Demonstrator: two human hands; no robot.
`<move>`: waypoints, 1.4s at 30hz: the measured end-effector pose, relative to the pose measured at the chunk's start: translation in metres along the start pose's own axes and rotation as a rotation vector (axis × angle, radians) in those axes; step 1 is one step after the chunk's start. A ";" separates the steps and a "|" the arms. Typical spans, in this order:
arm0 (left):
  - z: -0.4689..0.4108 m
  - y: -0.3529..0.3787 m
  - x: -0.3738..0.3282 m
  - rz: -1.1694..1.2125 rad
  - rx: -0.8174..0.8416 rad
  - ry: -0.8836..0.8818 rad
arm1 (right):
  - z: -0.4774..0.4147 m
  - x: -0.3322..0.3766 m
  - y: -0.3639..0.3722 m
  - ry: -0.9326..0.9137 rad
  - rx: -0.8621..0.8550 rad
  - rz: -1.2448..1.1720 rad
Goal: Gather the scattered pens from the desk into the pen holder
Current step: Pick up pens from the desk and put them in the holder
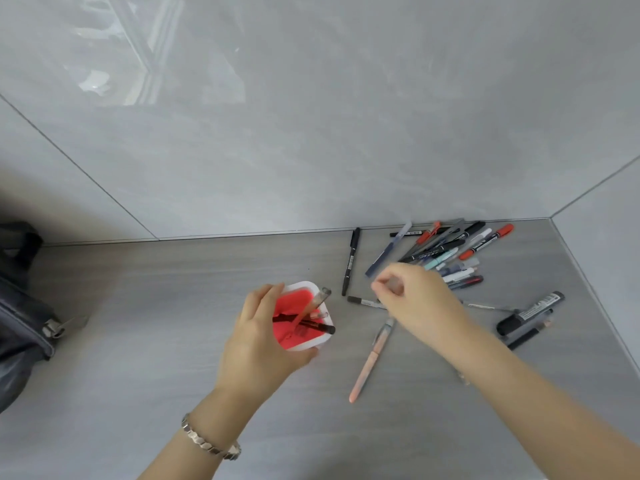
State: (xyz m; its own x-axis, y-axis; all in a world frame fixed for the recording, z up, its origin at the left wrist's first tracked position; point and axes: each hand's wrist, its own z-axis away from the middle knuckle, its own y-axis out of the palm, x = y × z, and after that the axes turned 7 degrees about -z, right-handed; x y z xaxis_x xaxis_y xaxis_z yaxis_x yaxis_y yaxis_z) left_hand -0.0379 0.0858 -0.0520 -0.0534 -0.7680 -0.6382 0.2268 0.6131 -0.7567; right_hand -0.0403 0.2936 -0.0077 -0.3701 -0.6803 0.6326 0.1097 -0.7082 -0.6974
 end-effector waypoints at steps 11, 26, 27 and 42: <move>0.010 -0.007 0.011 0.043 -0.025 -0.065 | -0.003 -0.052 0.088 0.328 0.138 -0.011; 0.015 -0.005 0.018 0.097 0.013 -0.040 | -0.124 0.008 0.085 0.215 -0.069 -0.176; 0.015 -0.005 0.018 0.097 0.015 -0.048 | -0.117 0.012 0.081 0.191 -0.068 -0.337; 0.027 0.021 -0.028 0.042 0.110 0.109 | 0.065 -0.008 0.039 -0.280 -0.090 -0.799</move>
State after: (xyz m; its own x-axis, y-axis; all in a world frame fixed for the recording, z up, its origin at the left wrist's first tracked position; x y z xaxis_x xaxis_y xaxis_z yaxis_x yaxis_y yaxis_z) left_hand -0.0054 0.1153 -0.0459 -0.1460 -0.7137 -0.6850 0.3355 0.6157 -0.7130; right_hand 0.0269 0.2593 -0.0178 -0.0624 -0.0127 0.9980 -0.1652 -0.9860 -0.0228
